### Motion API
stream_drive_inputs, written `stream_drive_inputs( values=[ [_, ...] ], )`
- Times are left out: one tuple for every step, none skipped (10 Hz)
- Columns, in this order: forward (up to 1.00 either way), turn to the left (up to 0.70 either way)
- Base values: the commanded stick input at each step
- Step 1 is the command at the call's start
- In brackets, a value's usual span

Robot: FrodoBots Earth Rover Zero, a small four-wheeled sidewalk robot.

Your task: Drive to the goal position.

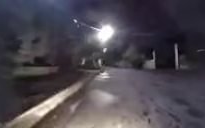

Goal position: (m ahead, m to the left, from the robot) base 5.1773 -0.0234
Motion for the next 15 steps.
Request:
stream_drive_inputs(
  values=[
    [0.5,0.0],
    [0.5,0.0],
    [0.5,0.0],
    [0.5,0.0],
    [0.5,0.0],
    [0.5,0.0],
    [0.5,0.0],
    [0.5,0.0],
    [0.5,0.0],
    [0.5,0.0],
    [0.5,0.0],
    [0.5,0.0],
    [0.5,-0.24],
    [0.5,-0.5],
    [0.5,-0.5]
  ],
)
